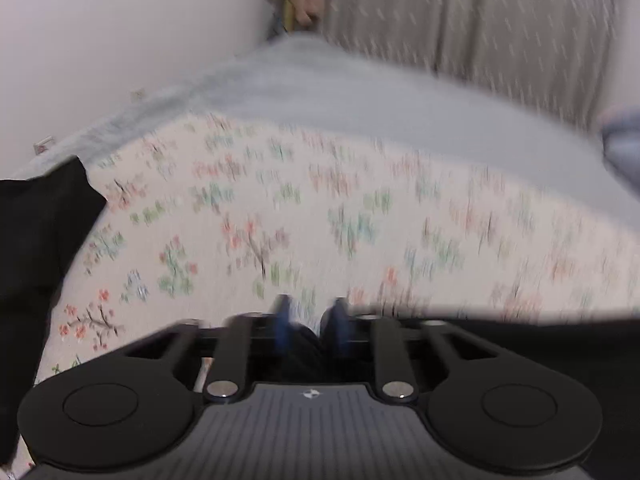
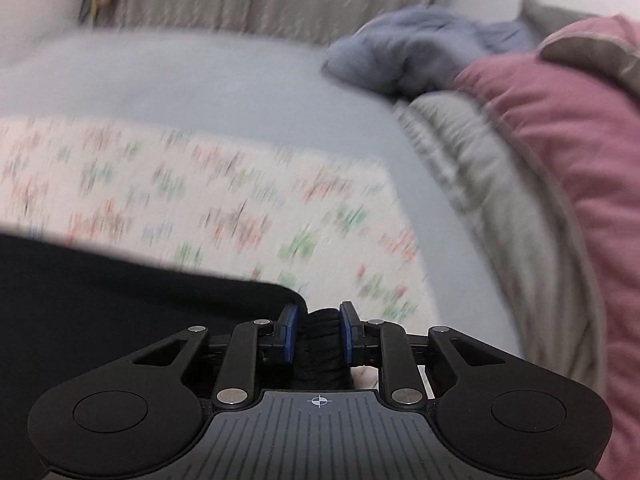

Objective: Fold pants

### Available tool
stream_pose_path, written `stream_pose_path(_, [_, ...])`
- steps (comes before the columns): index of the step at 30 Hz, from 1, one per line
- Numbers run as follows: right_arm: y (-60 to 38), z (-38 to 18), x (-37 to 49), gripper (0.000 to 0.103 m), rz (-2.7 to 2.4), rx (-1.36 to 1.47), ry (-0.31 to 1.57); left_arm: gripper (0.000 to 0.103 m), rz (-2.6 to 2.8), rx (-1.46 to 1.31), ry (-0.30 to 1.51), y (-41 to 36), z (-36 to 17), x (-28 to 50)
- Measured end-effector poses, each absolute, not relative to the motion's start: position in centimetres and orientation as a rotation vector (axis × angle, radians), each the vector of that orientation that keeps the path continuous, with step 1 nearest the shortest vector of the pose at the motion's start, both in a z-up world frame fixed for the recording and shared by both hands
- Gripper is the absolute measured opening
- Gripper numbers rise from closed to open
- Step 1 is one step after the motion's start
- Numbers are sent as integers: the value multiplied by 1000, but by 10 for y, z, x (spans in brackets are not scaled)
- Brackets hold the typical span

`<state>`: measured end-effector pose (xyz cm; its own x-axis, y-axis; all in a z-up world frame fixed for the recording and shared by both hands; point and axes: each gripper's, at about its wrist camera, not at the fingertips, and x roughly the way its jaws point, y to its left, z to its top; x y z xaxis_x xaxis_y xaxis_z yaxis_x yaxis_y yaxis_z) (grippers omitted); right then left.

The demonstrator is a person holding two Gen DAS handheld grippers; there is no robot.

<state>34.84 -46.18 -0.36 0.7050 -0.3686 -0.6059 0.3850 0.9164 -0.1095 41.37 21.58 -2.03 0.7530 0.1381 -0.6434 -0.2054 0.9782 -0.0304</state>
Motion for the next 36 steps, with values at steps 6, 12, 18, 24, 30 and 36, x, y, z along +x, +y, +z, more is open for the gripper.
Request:
stream_pose_path(6, [-466, 46, 347, 20, -537, 36, 502, 14, 170, -132, 727, 232, -18, 420])
stream_pose_path(12, [-460, 18, 381, 21, -592, -5, 618, 100, 148, -327, 758, 254, -23, 413])
stream_pose_path(18, [-456, -19, 392, 31, -539, -18, 680, 103, 23, -195, 840, 225, -24, 417])
stream_pose_path(24, [-473, -25, 384, 37, -489, 94, 706, 62, 96, 32, 842, 186, -48, 419])
stream_pose_path(30, [-460, -6, 374, 21, -519, 47, 629, 59, 152, -39, 649, 194, -8, 415])
stream_pose_path(36, [-464, 20, 368, 20, -507, 69, 561, 60, 181, 18, 715, 186, -42, 424])
